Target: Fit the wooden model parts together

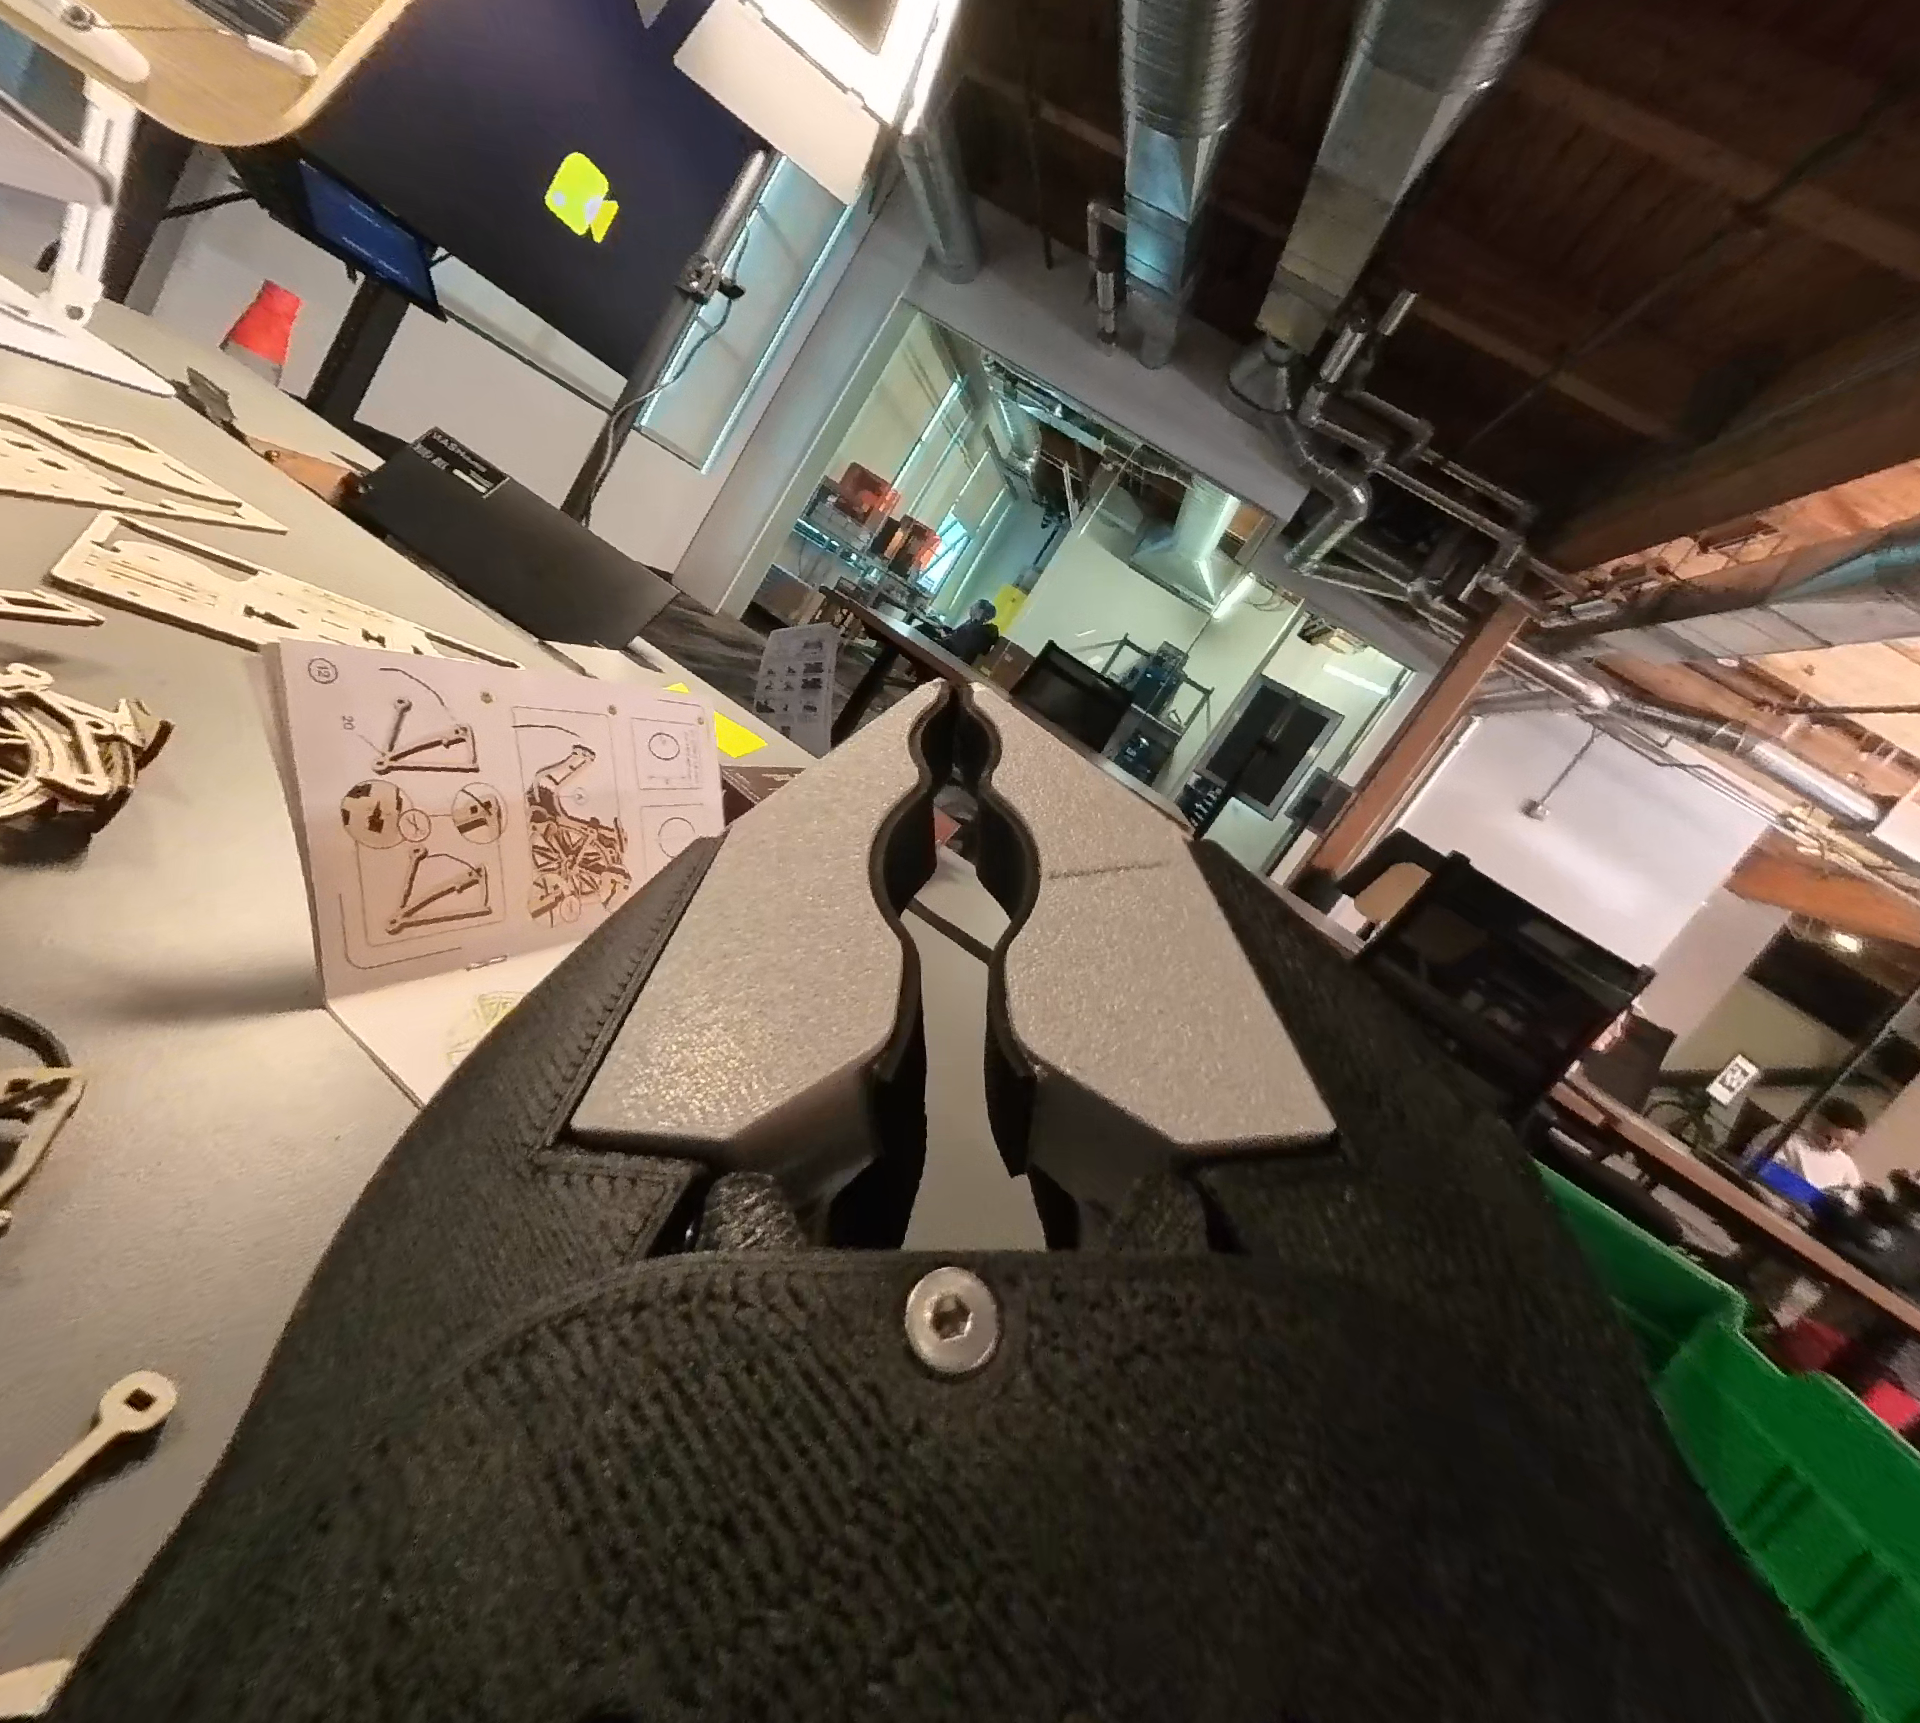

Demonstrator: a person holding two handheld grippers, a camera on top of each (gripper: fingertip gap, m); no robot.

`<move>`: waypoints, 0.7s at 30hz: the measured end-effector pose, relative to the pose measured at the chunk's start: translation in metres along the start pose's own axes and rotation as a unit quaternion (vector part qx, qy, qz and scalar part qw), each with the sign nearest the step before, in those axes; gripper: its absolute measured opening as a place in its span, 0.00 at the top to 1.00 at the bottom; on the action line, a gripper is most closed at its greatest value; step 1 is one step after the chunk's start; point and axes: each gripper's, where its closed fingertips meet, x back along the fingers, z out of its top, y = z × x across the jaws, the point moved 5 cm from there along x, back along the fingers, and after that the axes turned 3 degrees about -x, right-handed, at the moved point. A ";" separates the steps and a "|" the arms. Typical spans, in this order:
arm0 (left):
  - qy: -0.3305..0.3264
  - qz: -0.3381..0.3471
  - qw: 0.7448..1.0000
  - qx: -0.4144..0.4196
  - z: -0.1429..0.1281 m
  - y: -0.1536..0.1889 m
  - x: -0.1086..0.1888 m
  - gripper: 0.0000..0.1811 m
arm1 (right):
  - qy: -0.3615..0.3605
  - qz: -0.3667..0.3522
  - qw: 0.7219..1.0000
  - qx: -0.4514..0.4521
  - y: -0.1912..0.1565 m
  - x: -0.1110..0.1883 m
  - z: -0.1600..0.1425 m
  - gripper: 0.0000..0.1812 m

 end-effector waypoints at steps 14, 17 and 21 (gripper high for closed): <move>-0.016 0.112 0.990 -0.082 -0.007 -0.018 -0.027 1.00 | -0.012 -0.029 0.999 0.022 0.005 -0.001 -0.003 1.00; 0.019 0.079 0.996 -0.043 -0.001 -0.015 -0.023 1.00 | -0.003 -0.016 1.000 0.027 0.003 -0.001 -0.001 1.00; 0.022 0.057 0.997 -0.046 0.000 -0.006 -0.024 1.00 | 0.001 -0.006 1.000 0.024 0.001 -0.001 0.000 1.00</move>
